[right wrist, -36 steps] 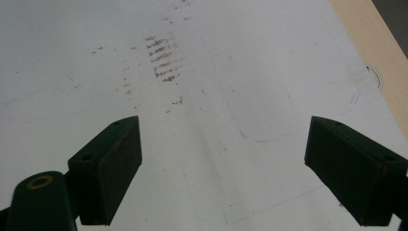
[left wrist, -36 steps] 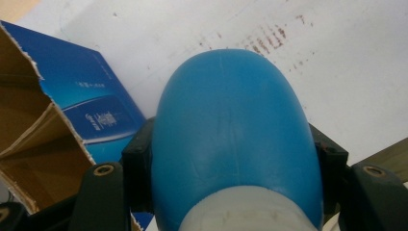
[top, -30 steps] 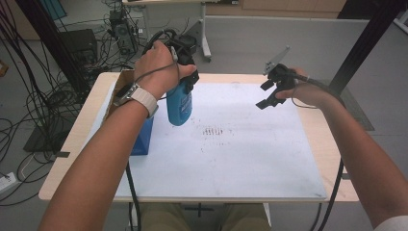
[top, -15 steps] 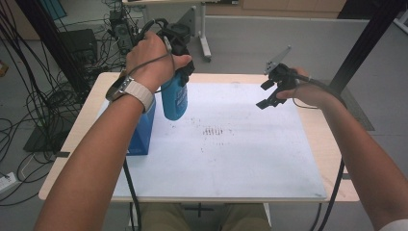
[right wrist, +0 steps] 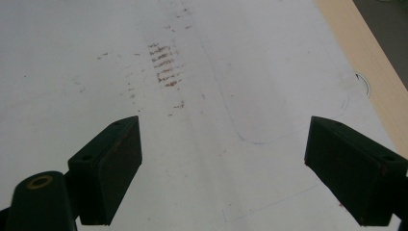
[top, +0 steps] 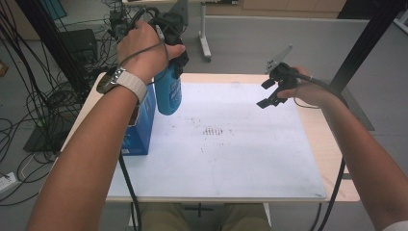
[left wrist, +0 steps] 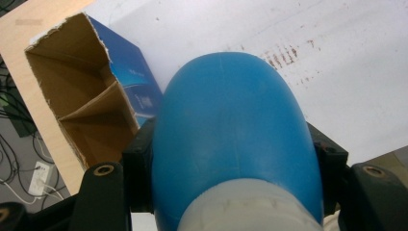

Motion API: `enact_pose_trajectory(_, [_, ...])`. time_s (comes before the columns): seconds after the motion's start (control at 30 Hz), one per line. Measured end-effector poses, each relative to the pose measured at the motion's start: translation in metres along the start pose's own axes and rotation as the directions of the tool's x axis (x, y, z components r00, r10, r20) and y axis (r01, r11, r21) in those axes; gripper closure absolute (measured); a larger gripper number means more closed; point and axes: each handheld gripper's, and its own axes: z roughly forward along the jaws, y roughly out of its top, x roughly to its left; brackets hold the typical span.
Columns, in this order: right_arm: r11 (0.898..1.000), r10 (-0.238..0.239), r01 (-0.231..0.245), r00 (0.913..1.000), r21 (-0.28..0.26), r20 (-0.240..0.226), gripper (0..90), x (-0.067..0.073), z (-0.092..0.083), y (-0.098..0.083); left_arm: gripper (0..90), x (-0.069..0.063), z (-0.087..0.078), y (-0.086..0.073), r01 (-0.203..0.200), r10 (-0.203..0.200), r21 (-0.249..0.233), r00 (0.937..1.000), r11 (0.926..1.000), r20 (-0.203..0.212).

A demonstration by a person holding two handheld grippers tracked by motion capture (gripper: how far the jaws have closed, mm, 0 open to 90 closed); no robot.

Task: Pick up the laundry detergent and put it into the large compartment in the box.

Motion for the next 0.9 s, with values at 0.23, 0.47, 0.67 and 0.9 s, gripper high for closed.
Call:
enact_pose_trajectory(0.23, [1.0, 0.004, -0.004, 1.0, 0.0, 0.001, 12.6, 0.0, 0.0, -0.001, 37.5, 0.008, -0.007, 0.0, 0.02, -0.02, 0.003, 0.9998, 0.9998, -0.01])
enact_pose_trajectory(0.47, [1.0, -0.003, 0.003, 1.0, 0.003, -0.005, 12.6, 0.001, 0.003, 0.001, 37.5, 0.018, -0.013, -0.001, 0.058, -0.058, -0.011, 0.998, 0.9982, -0.022])
enact_pose_trajectory(0.67, [1.0, -0.002, 0.002, 1.0, 0.0, -0.004, 12.6, 0.0, 0.003, 0.003, 37.5, 0.023, -0.017, -0.002, 0.069, -0.069, -0.02, 0.9972, 0.9974, -0.028])
enact_pose_trajectory(0.9, [1.0, -0.006, 0.006, 1.0, 0.001, -0.003, 12.6, -0.001, 0.004, 0.005, 37.5, 0.029, -0.023, -0.002, 0.081, -0.082, -0.02, 0.9961, 0.9965, -0.033])
